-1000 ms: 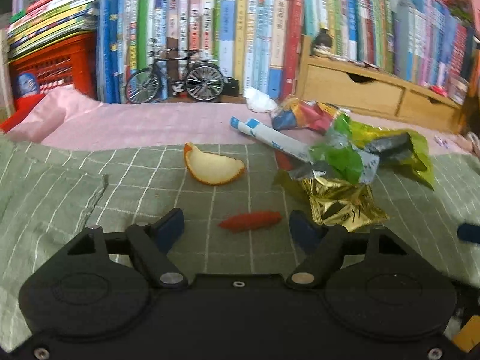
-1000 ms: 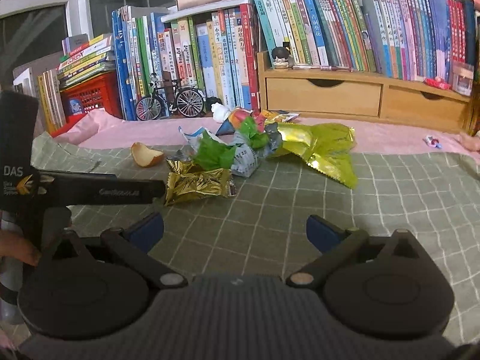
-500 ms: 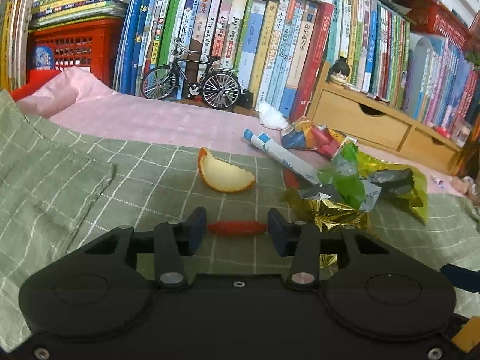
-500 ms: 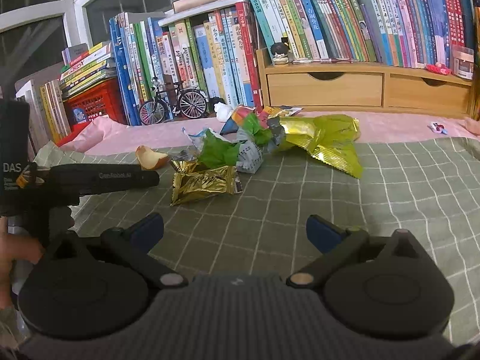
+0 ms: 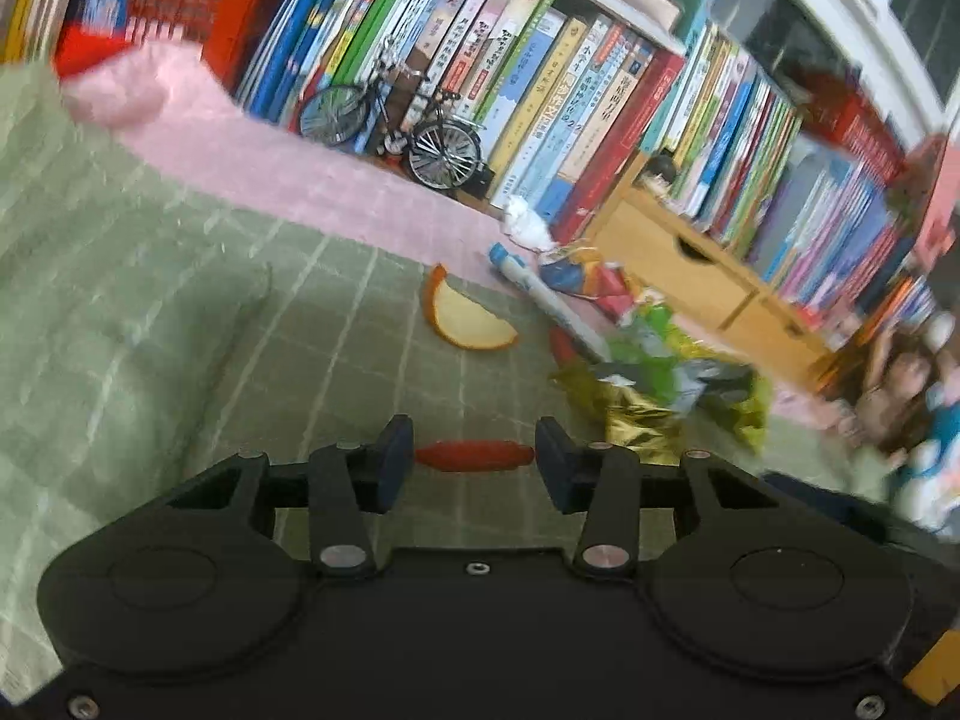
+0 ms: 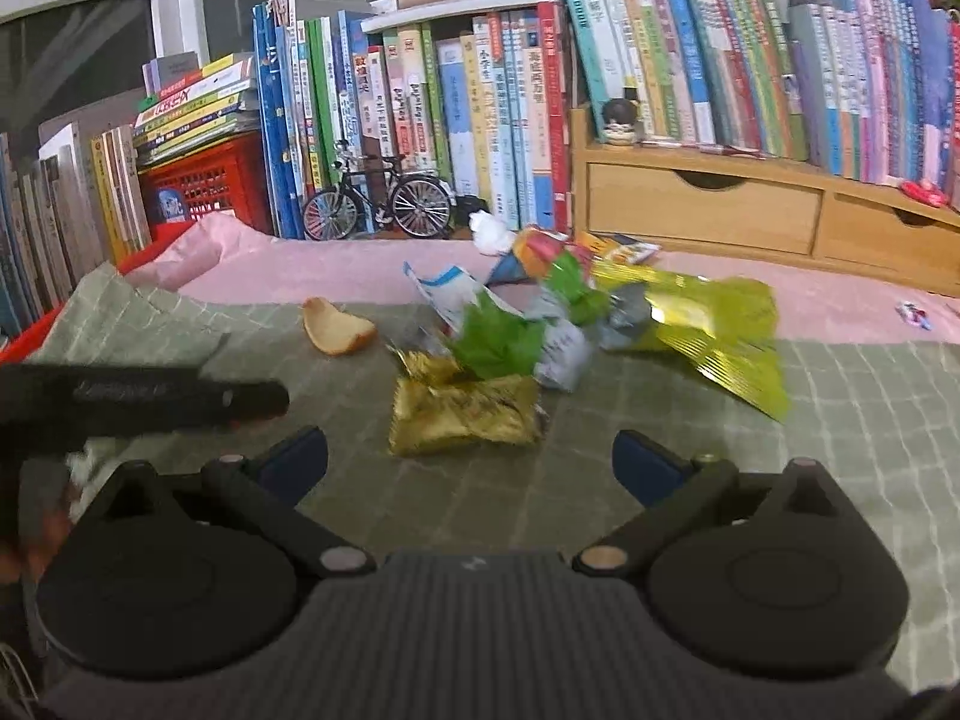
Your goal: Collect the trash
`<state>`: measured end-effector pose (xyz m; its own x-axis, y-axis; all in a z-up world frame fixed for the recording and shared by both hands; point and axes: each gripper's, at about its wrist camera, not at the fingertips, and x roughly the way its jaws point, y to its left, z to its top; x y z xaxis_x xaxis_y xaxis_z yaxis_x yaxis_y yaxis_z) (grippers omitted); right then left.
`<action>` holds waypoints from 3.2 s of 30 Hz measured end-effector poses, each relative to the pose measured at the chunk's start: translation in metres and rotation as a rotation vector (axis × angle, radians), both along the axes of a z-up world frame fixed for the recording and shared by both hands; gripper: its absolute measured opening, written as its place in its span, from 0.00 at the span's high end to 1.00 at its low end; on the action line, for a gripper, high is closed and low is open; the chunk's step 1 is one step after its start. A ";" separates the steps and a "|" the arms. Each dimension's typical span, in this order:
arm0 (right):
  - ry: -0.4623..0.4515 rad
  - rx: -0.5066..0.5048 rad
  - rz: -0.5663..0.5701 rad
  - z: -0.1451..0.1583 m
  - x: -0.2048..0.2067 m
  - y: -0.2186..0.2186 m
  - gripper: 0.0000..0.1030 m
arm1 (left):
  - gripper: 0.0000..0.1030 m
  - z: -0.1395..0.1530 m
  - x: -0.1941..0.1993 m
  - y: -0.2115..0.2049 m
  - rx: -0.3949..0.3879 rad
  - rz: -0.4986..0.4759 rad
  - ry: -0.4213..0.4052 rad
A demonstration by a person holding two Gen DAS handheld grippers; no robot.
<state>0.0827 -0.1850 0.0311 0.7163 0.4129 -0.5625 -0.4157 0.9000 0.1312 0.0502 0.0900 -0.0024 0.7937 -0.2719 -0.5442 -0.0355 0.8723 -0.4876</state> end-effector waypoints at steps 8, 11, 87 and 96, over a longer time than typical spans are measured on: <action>0.058 -0.044 -0.014 -0.021 0.030 0.027 0.08 | 0.59 0.008 -0.017 0.005 0.007 -0.036 -0.047; 0.053 -0.027 -0.040 -0.028 0.032 0.027 0.16 | 0.59 0.013 -0.022 0.005 0.017 -0.052 -0.075; -0.061 0.107 0.051 0.042 -0.271 -0.074 0.36 | 0.59 0.067 -0.306 -0.048 0.264 -0.284 -0.314; -0.035 0.080 0.087 0.029 -0.314 -0.071 0.35 | 0.59 0.048 -0.348 -0.058 0.257 -0.325 -0.278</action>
<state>-0.2313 -0.2556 0.0599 0.6944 0.5169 -0.5006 -0.4974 0.8475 0.1852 -0.2982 0.0322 0.0454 0.8147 -0.4146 -0.4055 0.3595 0.9097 -0.2079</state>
